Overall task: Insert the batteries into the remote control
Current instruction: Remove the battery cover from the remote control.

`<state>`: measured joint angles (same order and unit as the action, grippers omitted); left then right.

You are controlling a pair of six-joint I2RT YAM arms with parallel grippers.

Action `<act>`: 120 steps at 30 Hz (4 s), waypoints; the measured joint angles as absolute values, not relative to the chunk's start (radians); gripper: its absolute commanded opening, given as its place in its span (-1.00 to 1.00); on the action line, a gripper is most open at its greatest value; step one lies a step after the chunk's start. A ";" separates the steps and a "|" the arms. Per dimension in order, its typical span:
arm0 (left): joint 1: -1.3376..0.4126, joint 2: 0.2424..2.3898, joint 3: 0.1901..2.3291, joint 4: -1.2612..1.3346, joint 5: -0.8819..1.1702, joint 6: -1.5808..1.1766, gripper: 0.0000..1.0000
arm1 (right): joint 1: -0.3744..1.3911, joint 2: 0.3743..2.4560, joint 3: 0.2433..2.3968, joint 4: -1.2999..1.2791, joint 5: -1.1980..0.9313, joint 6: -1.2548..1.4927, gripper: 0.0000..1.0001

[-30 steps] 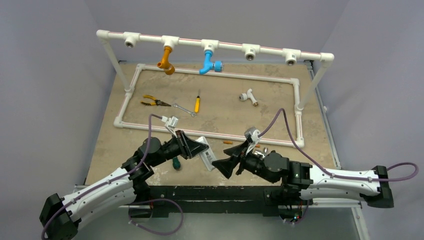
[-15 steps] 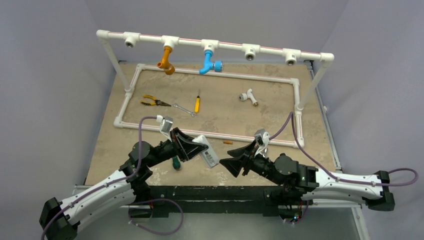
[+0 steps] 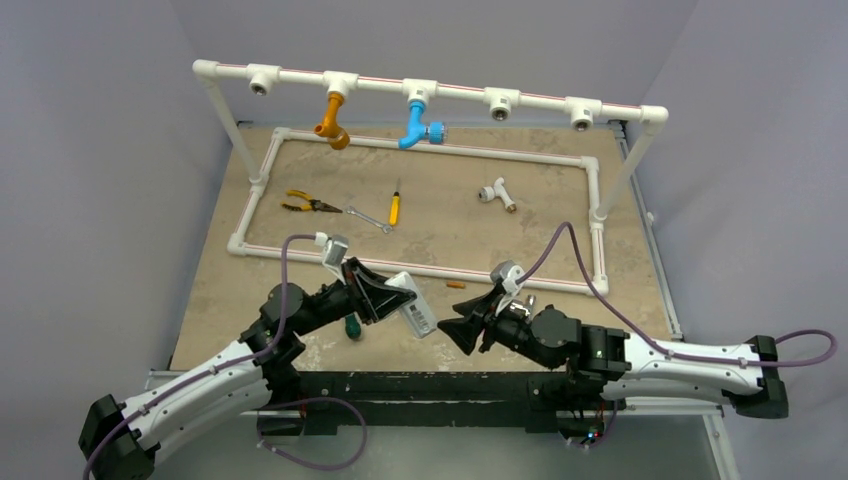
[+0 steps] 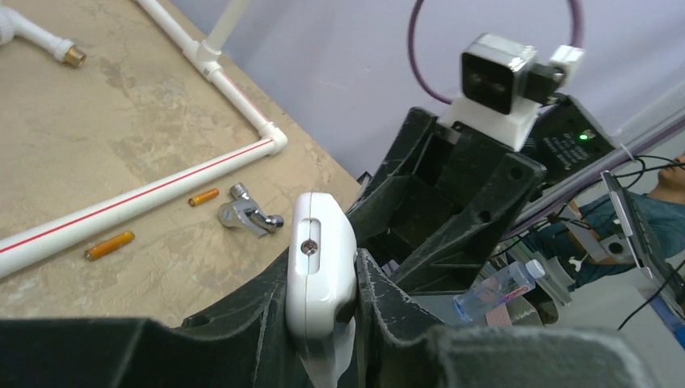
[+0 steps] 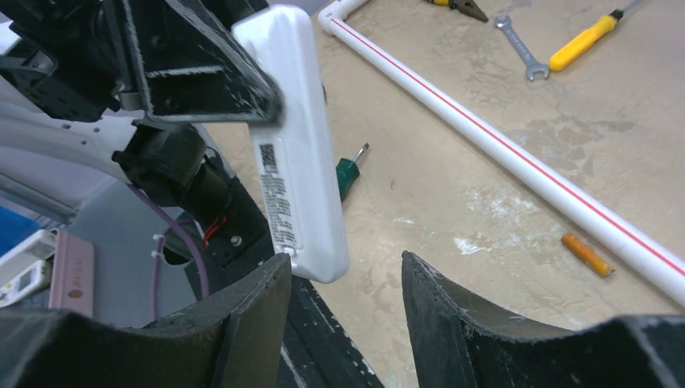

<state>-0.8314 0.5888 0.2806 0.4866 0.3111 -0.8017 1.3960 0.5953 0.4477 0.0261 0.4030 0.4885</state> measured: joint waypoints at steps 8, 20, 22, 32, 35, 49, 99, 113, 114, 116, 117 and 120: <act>-0.831 0.693 0.297 0.356 0.289 -0.883 -1.00 | 1.396 0.599 0.533 -0.085 0.387 0.270 0.00; -0.831 0.836 0.279 0.423 0.347 -1.068 -1.00 | 1.396 0.549 0.490 -0.102 0.226 -0.206 -0.03; -0.831 0.838 0.279 0.435 0.355 -1.086 -1.00 | 1.396 0.550 0.490 -0.109 0.183 -0.250 -0.04; -0.831 0.875 0.279 0.468 0.381 -1.145 -1.00 | 1.396 0.673 0.538 -0.143 -0.016 -0.409 -0.24; -0.831 0.875 0.279 0.474 0.387 -1.150 -1.00 | 1.396 0.690 0.538 -0.146 -0.043 -0.435 -0.21; -0.831 0.871 0.279 0.494 0.394 -1.166 -1.00 | 1.396 0.722 0.538 -0.144 -0.077 -0.480 -0.38; -0.825 0.928 0.279 0.538 0.414 -1.185 -1.00 | 1.400 0.773 0.545 -0.138 -0.010 -0.532 -0.26; -0.825 0.962 0.279 0.567 0.410 -1.187 -1.00 | 1.401 0.763 0.557 -0.173 0.032 -0.571 -0.21; -0.825 0.964 0.279 0.569 0.411 -1.187 -1.00 | 1.401 0.763 0.557 -0.173 0.033 -0.572 -0.21; -0.825 0.968 0.279 0.574 0.411 -1.188 -1.00 | 1.401 0.763 0.557 -0.173 0.034 -0.575 -0.21; -0.825 0.970 0.279 0.576 0.411 -1.189 -1.00 | 1.401 0.763 0.557 -0.173 0.034 -0.577 -0.21; -0.825 0.974 0.279 0.583 0.411 -1.193 -1.00 | 1.401 0.758 0.557 -0.173 0.034 -0.578 -0.21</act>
